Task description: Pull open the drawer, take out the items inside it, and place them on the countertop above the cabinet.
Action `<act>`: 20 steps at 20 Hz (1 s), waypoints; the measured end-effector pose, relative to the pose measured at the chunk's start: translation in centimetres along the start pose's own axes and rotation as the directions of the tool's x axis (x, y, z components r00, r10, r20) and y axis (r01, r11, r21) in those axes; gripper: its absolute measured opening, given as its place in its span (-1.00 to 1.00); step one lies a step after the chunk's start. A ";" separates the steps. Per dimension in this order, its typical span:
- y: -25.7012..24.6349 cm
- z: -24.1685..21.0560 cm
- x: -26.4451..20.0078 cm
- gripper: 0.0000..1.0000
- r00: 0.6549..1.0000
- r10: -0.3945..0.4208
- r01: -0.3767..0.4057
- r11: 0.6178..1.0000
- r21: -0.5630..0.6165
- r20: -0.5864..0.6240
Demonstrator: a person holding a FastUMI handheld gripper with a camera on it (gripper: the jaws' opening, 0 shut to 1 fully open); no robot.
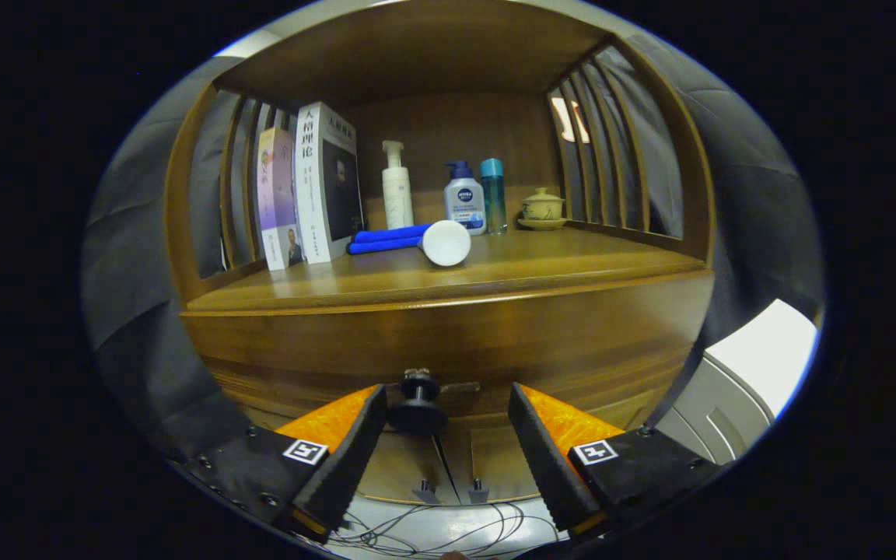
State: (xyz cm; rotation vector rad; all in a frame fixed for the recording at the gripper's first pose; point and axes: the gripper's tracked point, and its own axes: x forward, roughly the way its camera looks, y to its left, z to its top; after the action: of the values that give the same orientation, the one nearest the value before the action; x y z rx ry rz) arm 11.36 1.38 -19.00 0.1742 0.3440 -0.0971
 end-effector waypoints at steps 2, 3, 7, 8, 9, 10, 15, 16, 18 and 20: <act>-0.7 0.9 -2.6 0.97 0.999 -0.005 0.005 1.000 -0.004 0.041; -1.1 1.7 -3.9 0.97 0.998 -0.006 0.007 1.000 -0.016 0.063; -3.0 5.8 -8.7 0.96 0.989 -0.023 0.028 0.999 -0.031 0.147; -3.4 6.9 -9.9 0.96 0.985 -0.020 0.024 1.000 -0.017 0.173; -3.9 8.1 -11.1 0.96 0.980 -0.022 0.021 1.000 0.003 0.196; -4.1 9.2 -12.3 0.96 0.976 -0.016 0.011 1.000 0.027 0.219; -5.1 14.9 -18.8 0.96 0.916 0.012 -0.031 0.999 0.040 0.401; -5.3 15.6 -19.9 0.96 0.906 0.013 -0.027 0.999 0.026 0.423; -5.4 16.7 -22.3 0.96 0.889 0.018 -0.025 1.000 0.009 0.458; -5.8 17.6 -23.8 0.96 0.872 0.012 -0.020 1.000 0.013 0.489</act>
State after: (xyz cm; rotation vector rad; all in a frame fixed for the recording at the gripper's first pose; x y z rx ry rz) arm -5.90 -5.99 4.61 0.1633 -0.1674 -0.1241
